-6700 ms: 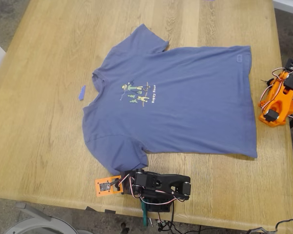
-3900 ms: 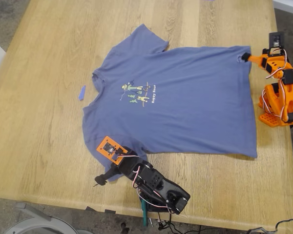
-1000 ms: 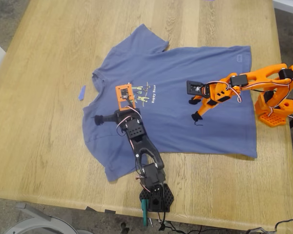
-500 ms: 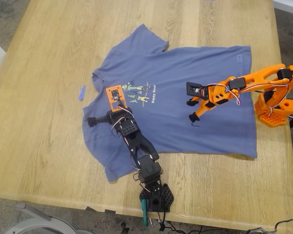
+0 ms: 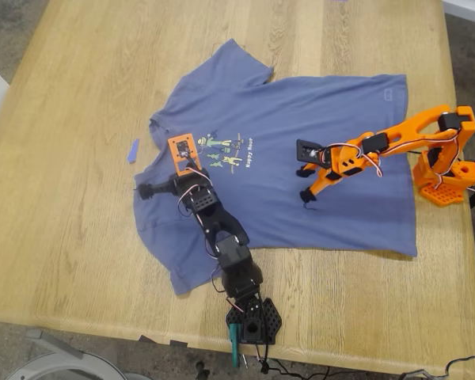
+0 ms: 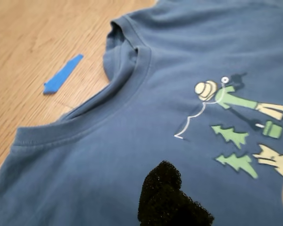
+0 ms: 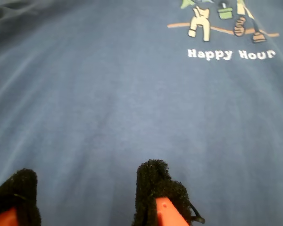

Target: Fold a T-shirt

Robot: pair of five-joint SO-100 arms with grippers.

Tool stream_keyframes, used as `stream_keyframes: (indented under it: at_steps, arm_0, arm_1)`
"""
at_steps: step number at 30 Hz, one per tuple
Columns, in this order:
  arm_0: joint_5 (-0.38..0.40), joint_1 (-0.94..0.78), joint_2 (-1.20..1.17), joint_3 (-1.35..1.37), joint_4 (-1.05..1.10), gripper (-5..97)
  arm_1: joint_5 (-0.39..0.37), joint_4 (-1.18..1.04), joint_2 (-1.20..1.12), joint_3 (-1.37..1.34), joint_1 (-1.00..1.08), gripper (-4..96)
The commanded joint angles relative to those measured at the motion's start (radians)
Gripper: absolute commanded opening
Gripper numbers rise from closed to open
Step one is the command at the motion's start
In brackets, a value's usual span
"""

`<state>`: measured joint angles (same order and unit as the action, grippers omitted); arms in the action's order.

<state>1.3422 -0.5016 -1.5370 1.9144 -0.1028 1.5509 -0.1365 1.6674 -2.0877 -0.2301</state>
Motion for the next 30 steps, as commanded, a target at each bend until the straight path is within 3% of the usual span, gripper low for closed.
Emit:
stream_keyframes:
  at_steps: [1,16,30]
  arm_0:
    - [-0.015,-0.034,-0.005,-0.101,0.067,84]
    - [-0.028,-0.12,0.281,-0.348,0.161,84]
    - [0.005,-0.16,0.373,-0.35,0.103,84]
  arm_1:
    - [-0.006,0.025,0.003,0.058,-0.014,30.9]
    - [-0.008,0.015,0.006,0.057,0.002,30.9]
    - [-0.011,0.017,0.002,0.052,0.025,31.2]
